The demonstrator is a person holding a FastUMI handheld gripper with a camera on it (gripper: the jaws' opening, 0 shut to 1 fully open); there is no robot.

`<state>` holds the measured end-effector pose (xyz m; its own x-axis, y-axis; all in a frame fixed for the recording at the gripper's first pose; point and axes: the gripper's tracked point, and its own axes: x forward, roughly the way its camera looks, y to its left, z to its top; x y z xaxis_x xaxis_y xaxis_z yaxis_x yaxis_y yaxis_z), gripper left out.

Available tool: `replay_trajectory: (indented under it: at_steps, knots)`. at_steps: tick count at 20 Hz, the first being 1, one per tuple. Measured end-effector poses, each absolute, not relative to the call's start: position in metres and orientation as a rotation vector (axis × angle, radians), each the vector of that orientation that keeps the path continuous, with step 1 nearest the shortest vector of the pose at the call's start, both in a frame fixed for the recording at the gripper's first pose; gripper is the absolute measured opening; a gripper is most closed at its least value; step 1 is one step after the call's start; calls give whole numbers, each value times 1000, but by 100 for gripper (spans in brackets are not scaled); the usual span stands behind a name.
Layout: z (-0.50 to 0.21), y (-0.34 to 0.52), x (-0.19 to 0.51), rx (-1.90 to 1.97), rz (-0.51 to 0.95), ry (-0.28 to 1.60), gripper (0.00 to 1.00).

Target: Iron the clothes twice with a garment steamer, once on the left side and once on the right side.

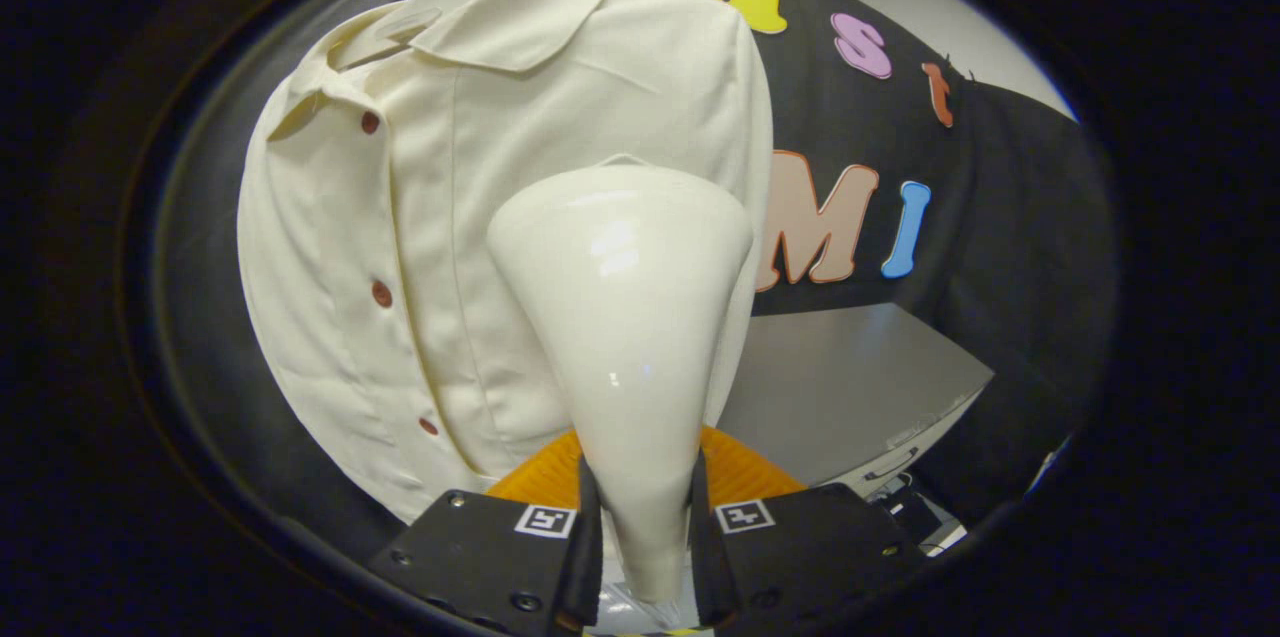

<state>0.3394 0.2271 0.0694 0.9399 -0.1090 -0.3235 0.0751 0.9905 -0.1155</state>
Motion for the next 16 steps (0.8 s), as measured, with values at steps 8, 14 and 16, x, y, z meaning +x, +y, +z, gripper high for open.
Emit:
replay_trajectory:
  at_steps: [8,14,16]
  knots:
    - [4,236,330,-98,-107,395,37]
    - [-44,240,320,-97,-110,462,36]
    - [-57,239,318,-87,-114,476,36]
